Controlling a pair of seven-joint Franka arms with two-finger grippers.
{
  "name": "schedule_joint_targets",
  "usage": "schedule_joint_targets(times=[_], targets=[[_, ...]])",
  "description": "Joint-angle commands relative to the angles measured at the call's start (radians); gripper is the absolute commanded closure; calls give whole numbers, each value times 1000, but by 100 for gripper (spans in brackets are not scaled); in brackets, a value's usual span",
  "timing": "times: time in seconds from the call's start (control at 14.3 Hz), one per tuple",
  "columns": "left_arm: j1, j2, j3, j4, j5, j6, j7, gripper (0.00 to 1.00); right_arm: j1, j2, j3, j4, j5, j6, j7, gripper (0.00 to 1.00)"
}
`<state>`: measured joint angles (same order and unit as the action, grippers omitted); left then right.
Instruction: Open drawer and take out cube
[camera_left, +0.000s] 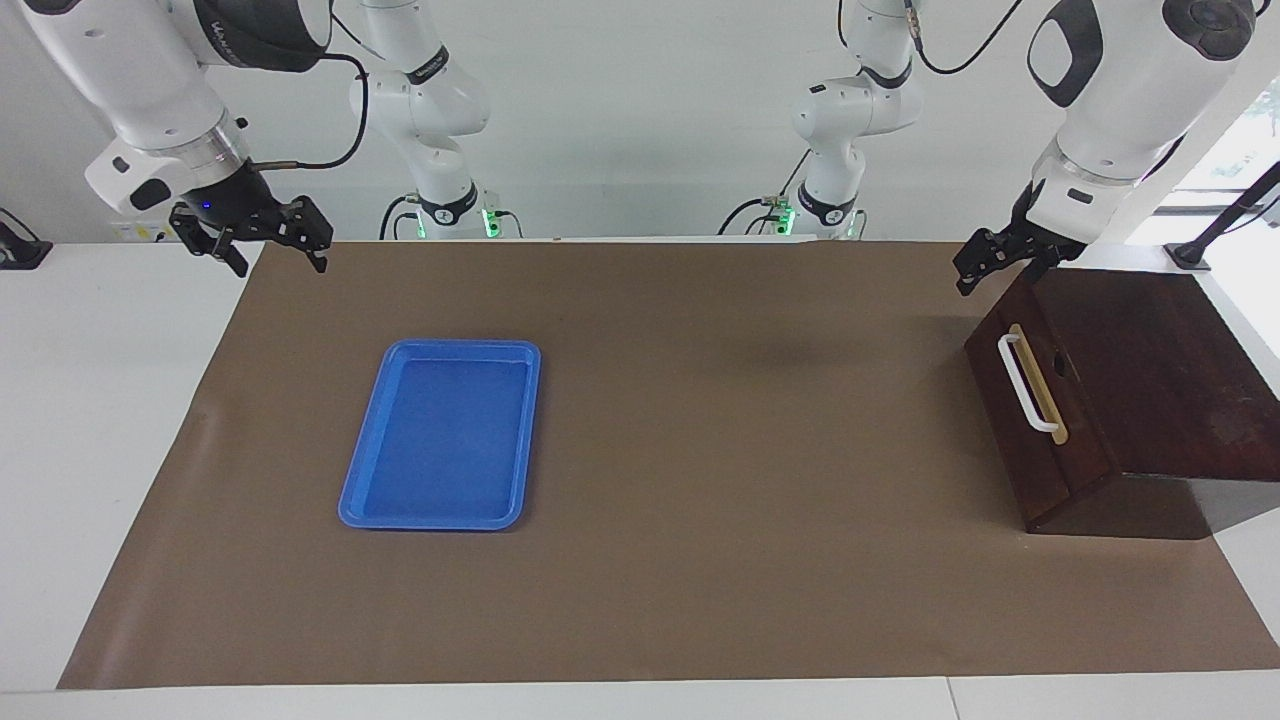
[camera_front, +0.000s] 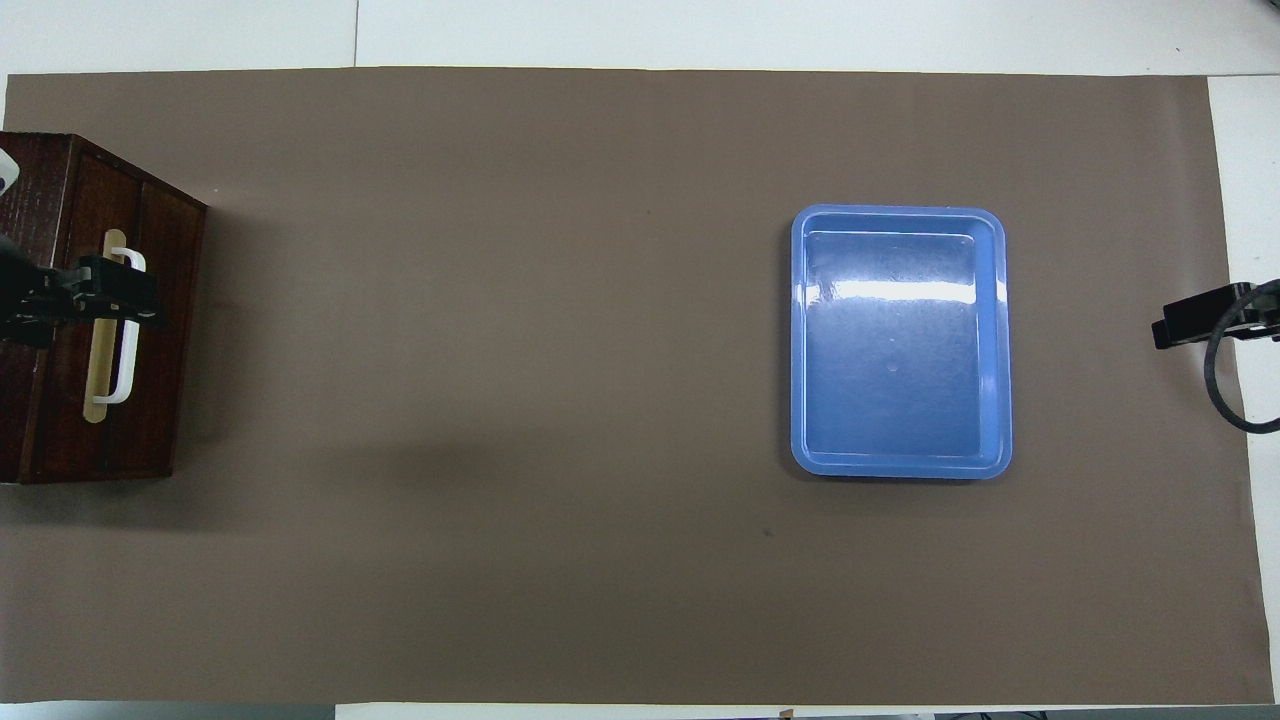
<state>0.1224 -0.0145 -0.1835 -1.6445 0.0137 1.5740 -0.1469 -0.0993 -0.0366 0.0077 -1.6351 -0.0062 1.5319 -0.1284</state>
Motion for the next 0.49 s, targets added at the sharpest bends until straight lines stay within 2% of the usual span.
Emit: schedule_joint_targets(times=[0.0, 0.42], targets=[[-9, -8, 4, -5, 3, -14, 19, 0, -17, -2, 6, 0, 17, 4, 6, 0], [-49, -7, 2, -8, 5, 26, -3, 0, -19, -2, 5, -2, 3, 4, 4, 0]])
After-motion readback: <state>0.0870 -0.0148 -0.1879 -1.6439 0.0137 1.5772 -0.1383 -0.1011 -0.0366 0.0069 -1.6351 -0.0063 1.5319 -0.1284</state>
